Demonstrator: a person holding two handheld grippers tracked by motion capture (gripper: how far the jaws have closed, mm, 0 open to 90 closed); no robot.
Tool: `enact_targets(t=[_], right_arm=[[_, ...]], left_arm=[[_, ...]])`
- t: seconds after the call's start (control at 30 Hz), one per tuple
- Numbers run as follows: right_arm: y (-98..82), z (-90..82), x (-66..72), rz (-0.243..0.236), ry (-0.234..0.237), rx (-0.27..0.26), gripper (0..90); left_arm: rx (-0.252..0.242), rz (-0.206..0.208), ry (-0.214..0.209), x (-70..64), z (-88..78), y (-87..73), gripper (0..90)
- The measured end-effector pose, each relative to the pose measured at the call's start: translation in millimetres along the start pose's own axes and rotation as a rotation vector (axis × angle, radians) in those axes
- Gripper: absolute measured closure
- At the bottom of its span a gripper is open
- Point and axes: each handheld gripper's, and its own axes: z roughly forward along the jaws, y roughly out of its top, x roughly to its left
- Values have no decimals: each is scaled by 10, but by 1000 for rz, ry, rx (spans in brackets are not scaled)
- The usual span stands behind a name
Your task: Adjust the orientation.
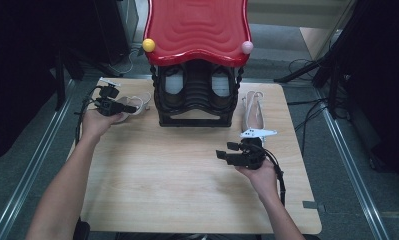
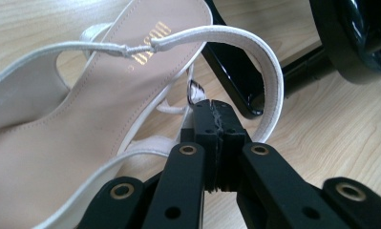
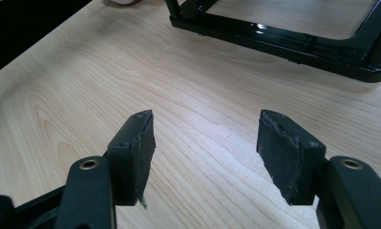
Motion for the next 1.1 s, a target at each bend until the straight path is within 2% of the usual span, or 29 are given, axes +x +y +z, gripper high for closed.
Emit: enact_targets(t=[0.13,0.23,0.37,0.43,0.53,0.57,0.67,0.77,0.83,0.93,0.97,1.03,1.1], right_arm=[[16,21,15,1,8,3,386],[25,39,25,-7,12,3,386],[36,52,29,-8,17,5,386],[42,60,30,-10,19,4,386],[47,72,32,-11,21,8,386],[46,76,35,-10,21,9,387],[39,85,43,-12,21,19,386],[37,80,40,-16,19,15,386],[35,81,36,-12,18,17,386],[27,89,25,-7,17,25,387],[25,89,24,-8,17,26,387],[20,88,31,-11,18,28,386],[16,86,35,-11,17,28,386]], left_arm=[[8,-9,7,24,-31,-44,900],[24,2,22,39,-55,-78,900],[22,-5,25,59,-91,-110,900],[16,-7,18,62,-116,-107,900],[-20,-21,7,62,-126,-74,900],[-34,-38,-10,69,-120,-50,900],[-27,-58,17,73,-62,67,900],[-48,-84,24,102,-23,151,900],[-60,-94,43,140,3,183,900],[-76,-147,45,211,50,174,900],[-61,-161,39,233,88,158,900],[-12,-136,35,240,129,127,900],[-17,-141,23,227,139,86,900]])
